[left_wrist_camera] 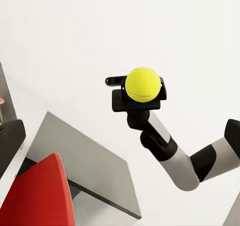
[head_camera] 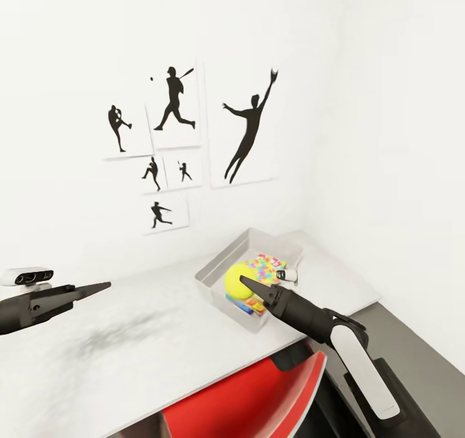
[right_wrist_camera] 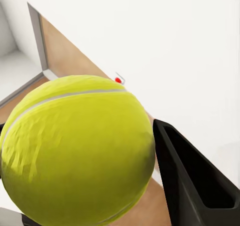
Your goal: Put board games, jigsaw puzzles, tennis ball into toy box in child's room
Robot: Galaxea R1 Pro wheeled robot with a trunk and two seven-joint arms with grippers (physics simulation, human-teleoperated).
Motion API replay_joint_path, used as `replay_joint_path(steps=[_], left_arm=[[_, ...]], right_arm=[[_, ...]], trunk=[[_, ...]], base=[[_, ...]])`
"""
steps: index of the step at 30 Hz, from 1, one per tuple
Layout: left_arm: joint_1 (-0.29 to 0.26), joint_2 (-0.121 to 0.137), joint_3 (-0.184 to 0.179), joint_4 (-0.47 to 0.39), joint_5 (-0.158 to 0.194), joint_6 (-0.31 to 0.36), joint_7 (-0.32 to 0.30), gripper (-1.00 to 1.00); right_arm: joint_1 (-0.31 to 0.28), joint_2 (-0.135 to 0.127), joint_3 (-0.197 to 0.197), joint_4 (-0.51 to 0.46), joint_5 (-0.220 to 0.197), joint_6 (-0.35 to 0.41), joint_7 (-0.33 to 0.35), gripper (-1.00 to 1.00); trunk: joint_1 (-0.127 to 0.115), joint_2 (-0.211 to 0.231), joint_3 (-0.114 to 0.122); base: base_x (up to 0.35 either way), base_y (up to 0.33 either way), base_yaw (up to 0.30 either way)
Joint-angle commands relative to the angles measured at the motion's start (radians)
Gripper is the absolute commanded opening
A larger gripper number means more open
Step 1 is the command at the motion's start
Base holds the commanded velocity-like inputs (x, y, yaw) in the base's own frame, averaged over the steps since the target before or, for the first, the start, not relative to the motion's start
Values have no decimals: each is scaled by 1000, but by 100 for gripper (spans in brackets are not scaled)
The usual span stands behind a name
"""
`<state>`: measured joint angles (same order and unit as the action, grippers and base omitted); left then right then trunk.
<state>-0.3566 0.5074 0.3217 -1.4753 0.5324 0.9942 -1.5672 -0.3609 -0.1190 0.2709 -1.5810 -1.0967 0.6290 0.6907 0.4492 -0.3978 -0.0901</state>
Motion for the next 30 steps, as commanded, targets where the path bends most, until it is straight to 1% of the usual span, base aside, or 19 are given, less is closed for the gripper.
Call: replay_joint_path(steps=[1,10,14,16,17,18,19,20,21,22,23,24,25,26,28,29,30], left_arm=[[-1,0,0,0,-1,11,-4,100],[-1,-1,-1,0,-1,11,-4,100],[-1,-1,-1,1,-1,-8,-4,100],[-1,-1,0,2,-1,-14,-4,100],[-1,-1,0,2,-1,-15,-4,100],[-1,-1,-1,2,0,-16,-4,100],[-1,-1,-1,2,0,-16,-4,100],[-1,-1,-1,3,0,-16,-4,100],[-1,-1,-1,3,-1,-17,-4,100],[-1,-1,0,3,-1,-17,-4,100],[-1,-1,0,3,-1,-17,-4,100],[-1,0,0,4,-1,-17,-4,100],[-1,0,0,4,-1,-17,-4,100],[-1,0,0,4,-1,-17,-4,100],[-1,0,0,4,-1,-17,-4,100],[-1,0,0,4,-1,-17,-4,100],[-1,0,0,5,-2,-17,-4,100]], right_arm=[[-1,-1,1,0,-12,9,-2,-100],[-1,0,1,0,-12,9,-7,-100],[-1,7,5,0,-10,10,-19,-100],[-4,12,5,1,10,23,-90,-100],[-11,13,3,1,15,33,-138,-100],[-29,14,2,1,17,53,-189,-100],[-43,15,1,1,18,68,-215,-100],[-91,18,0,3,19,116,-288,-100],[-123,22,-1,7,19,141,-329,-100],[-156,32,-2,11,19,160,-367,-100],[-175,38,-2,15,19,167,-387,-100],[-211,49,-5,25,20,178,-430,-100],[-264,62,-11,54,19,193,-496,-100],[-295,69,-15,80,19,206,-538,-100],[-352,77,-21,137,19,229,-604,-100],[-376,80,-23,167,19,235,-626,-100],[-387,81,-23,183,19,238,-636,-100]], trunk=[[1,-2,-2],[1,-2,-2],[1,-2,-2],[1,-2,-2],[1,-2,-2],[1,-2,-2],[1,-2,-2],[1,-2,-2],[1,-2,-2],[1,-2,-2],[1,-2,-2],[1,-2,-2],[1,-2,-2],[1,-2,-2],[1,-2,-2],[1,-2,-2],[1,-2,-2]], base=[[78,-107,0],[77,-23,0],[18,-1,0],[3,0,0],[2,0,0],[1,0,0],[0,0,0],[0,0,0],[0,0,0],[0,0,0],[0,0,0],[0,0,0],[0,0,0],[0,0,0],[0,0,0],[0,0,0],[0,0,0]])
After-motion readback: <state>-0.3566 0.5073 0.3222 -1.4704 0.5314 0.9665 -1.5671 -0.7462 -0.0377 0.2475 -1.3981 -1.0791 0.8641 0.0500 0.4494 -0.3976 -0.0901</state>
